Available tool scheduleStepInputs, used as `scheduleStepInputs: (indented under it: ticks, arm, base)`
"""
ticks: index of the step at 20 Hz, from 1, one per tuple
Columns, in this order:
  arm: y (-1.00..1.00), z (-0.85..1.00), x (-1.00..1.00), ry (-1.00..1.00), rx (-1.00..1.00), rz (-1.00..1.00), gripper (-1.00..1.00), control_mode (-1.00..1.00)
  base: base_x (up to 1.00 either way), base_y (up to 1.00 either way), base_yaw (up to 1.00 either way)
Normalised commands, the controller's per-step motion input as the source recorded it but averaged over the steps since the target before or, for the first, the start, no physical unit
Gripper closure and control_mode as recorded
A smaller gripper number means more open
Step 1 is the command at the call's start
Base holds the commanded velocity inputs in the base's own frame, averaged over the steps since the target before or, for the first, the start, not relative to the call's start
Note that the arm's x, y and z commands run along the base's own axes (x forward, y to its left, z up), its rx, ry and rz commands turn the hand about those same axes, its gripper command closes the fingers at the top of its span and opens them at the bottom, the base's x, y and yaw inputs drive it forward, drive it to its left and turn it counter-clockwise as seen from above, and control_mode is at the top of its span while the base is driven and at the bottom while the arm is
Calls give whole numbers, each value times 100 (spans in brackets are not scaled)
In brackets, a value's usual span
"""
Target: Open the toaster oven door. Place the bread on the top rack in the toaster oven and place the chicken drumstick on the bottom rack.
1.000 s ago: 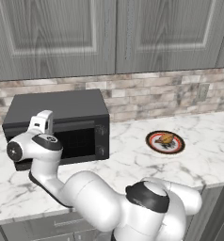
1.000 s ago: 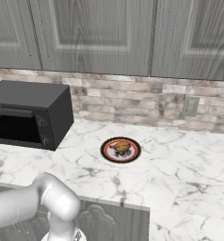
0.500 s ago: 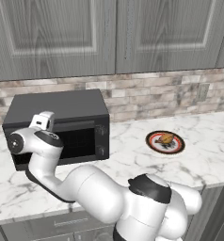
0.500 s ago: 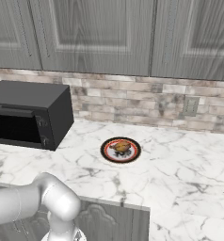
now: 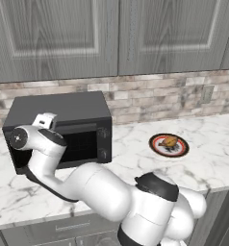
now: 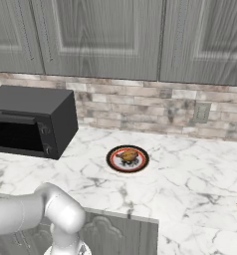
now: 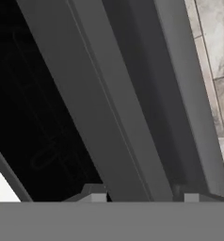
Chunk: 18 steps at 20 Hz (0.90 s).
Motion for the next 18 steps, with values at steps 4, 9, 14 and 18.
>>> scheduleStepInputs:
  ticks: [4,9,14,18]
  arm:
    - [0,-94,-15,10,4,0,100,-100]
    - [0,-94,-17,5,1,0,100,-100]
    - [0,-94,-29,0,0,0,100,-100]
    - [0,-94,-34,2,0,2,100,-100]
  base:
    - [0,0,0]
    - [0,0,0]
    - [0,0,0]
    - [0,0,0]
